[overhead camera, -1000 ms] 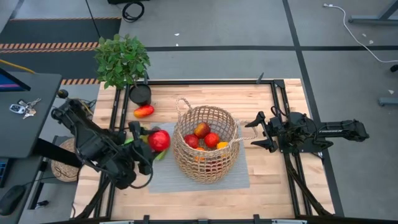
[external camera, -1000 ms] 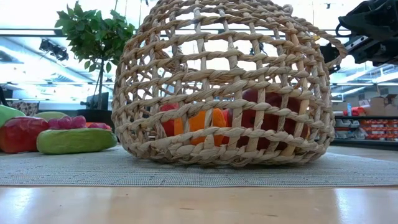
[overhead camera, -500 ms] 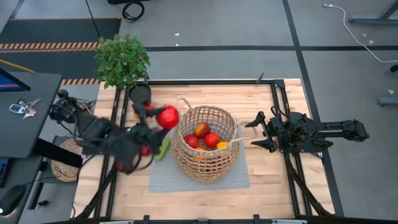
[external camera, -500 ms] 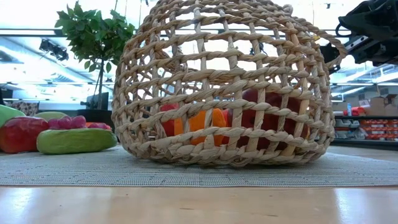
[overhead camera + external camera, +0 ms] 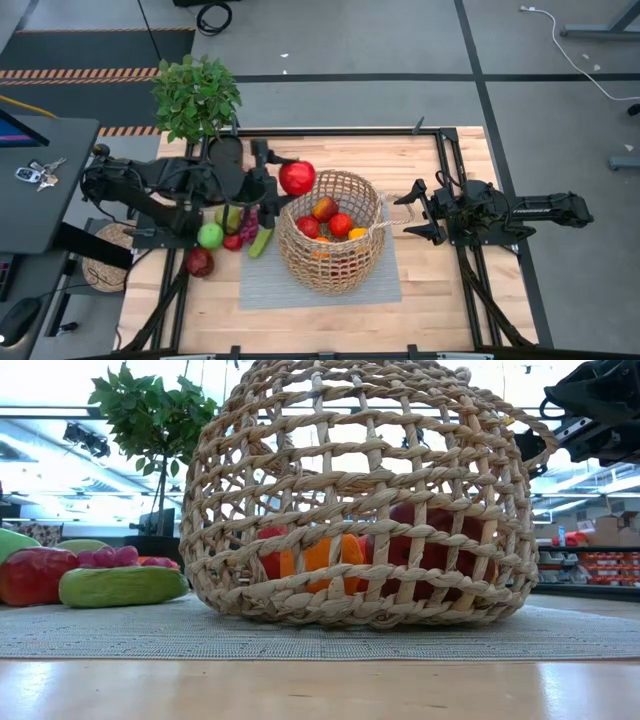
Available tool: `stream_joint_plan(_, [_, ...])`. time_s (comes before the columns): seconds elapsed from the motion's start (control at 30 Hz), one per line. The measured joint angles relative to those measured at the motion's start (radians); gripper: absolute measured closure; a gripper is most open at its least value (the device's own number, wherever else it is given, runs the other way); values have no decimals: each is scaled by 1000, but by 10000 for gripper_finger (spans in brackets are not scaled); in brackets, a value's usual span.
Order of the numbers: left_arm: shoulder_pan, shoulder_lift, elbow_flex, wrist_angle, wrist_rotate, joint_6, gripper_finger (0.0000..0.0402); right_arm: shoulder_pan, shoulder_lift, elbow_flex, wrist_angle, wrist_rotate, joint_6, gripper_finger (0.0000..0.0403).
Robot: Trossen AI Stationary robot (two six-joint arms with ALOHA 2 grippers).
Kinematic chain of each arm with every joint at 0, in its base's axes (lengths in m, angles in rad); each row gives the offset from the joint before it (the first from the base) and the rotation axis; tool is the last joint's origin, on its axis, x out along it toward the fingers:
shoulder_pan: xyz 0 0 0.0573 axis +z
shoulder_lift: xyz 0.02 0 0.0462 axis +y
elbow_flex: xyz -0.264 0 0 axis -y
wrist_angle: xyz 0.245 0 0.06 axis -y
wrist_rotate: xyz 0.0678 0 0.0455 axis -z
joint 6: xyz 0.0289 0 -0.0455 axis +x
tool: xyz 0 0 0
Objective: Build produce basket
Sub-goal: Put the red apple into the brown basket
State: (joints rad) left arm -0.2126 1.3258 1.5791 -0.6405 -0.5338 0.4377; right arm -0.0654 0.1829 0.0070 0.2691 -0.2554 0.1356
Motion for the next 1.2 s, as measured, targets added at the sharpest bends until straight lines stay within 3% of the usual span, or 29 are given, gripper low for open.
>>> stream_joint_plan(0.3, [112, 4, 0, 9, 201, -66, 69, 0, 0, 0, 0, 0, 0, 9])
stream_joint_plan(0.5, [204, 102, 0, 9, 302, -20, 69, 0, 0, 0, 0, 0, 0, 9])
stream_joint_plan(0.9, [225, 294, 0, 126, 279, 726, 69, 0, 0, 0, 0, 0, 0, 9])
stream_joint_plan(1.1, [181, 338, 0, 57, 145, 1143, 69, 0, 0, 0, 7, 0, 0, 9])
stream_joint_plan(1.2, [170, 351, 0, 33, 109, 1256, 69, 0, 0, 0, 9, 0, 0, 9])
